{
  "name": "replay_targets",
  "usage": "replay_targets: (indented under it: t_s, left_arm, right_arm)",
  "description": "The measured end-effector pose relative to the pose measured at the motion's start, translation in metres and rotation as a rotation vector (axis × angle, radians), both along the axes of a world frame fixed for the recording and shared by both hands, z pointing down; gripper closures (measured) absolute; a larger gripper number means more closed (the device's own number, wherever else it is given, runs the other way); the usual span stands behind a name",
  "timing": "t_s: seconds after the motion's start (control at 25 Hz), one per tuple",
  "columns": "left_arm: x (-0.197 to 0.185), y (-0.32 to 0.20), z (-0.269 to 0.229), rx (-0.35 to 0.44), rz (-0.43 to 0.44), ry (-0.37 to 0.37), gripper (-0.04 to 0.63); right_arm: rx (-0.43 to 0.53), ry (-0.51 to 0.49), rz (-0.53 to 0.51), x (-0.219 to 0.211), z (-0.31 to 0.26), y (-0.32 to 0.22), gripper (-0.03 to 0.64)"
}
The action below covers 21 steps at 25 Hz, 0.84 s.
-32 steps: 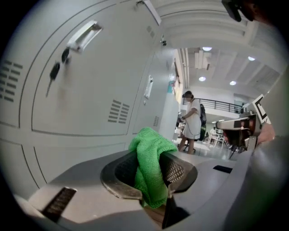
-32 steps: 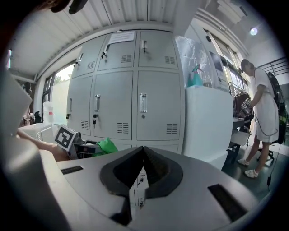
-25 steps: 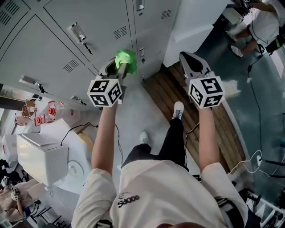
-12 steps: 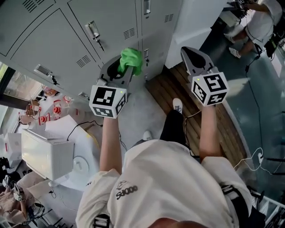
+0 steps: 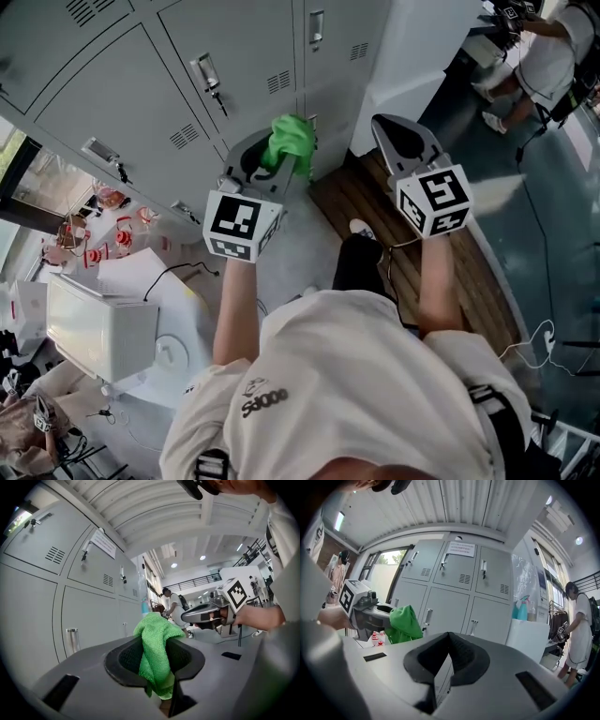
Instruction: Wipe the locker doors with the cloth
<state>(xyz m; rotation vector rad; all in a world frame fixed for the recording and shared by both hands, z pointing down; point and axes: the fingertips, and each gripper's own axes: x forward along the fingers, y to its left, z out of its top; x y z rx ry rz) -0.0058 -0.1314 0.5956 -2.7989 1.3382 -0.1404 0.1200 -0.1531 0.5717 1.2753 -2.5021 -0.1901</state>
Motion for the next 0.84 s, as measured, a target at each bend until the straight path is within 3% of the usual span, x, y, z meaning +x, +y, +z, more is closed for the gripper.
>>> replay_targets:
  t_s: [0.84]
  left_arm:
    - [-0.005,-0.006,-0.009,0.041,-0.034,-0.009,0.483]
  right_arm:
    - [0.017,-0.007,-0.042,-0.012,-0.002,-0.001,0.607]
